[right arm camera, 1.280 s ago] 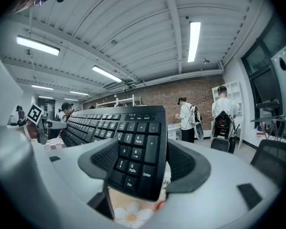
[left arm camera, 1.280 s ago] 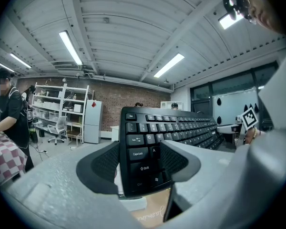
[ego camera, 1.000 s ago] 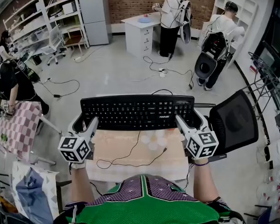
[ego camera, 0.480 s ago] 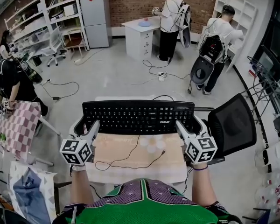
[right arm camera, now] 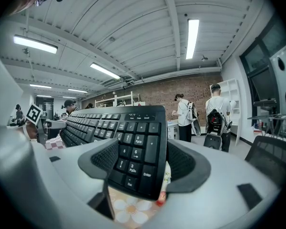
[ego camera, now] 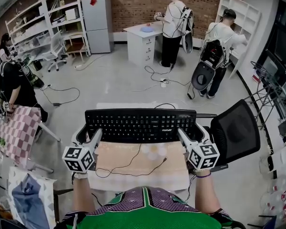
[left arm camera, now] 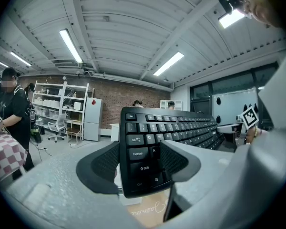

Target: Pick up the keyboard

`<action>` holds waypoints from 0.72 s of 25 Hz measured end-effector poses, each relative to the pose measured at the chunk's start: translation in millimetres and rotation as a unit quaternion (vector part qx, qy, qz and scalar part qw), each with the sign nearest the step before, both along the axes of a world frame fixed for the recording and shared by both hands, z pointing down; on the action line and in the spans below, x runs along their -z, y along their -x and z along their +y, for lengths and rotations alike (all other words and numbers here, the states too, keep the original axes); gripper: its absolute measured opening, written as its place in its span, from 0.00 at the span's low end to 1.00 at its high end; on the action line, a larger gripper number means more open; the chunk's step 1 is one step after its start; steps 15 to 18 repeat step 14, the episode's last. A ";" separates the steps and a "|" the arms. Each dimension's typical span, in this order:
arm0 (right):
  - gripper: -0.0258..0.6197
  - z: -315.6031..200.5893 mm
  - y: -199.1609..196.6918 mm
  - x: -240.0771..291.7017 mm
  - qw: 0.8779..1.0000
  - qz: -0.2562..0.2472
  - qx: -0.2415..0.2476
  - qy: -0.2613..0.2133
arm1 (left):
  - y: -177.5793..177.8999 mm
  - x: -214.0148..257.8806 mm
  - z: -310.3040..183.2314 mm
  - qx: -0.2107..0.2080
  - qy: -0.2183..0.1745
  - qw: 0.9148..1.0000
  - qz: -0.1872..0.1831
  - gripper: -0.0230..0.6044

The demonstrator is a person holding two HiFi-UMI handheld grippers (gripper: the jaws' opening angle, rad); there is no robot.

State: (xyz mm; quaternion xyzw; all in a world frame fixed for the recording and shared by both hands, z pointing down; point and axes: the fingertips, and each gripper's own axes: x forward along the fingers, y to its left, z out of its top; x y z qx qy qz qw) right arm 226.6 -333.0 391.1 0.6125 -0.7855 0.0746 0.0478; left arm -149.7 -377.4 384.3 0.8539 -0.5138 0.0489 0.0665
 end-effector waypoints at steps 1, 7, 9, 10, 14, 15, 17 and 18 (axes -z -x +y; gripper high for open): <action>0.51 -0.3 0.5 0.6 1.000 0.000 0.001 0.000 | 0.6 0.8 0.2 0.001 0.000 1.000 0.000 0.47; 0.51 -2.6 7.0 3.1 1.000 0.000 0.005 -0.003 | 7.4 4.6 0.7 0.006 -0.001 1.000 -0.003 0.47; 0.51 -5.8 8.5 6.3 1.000 0.000 0.006 -0.001 | 8.7 7.8 -1.7 0.008 0.000 1.000 -0.003 0.47; 0.51 -8.3 8.7 8.9 1.000 0.001 0.006 0.000 | 9.0 9.4 -3.9 0.008 0.001 1.000 -0.002 0.47; 0.51 -16.7 10.0 16.1 1.000 0.007 0.008 0.006 | 10.4 12.4 -10.6 0.009 0.007 1.000 0.003 0.47; 0.51 -16.7 10.0 16.1 1.000 0.007 0.008 0.006 | 10.4 12.4 -10.6 0.009 0.007 1.000 0.003 0.47; 0.51 -16.7 10.0 16.1 1.000 0.007 0.008 0.006 | 10.4 12.4 -10.6 0.009 0.007 1.000 0.003 0.47; 0.51 -16.7 10.0 16.1 1.000 0.007 0.008 0.006 | 10.4 12.4 -10.6 0.009 0.007 1.000 0.003 0.47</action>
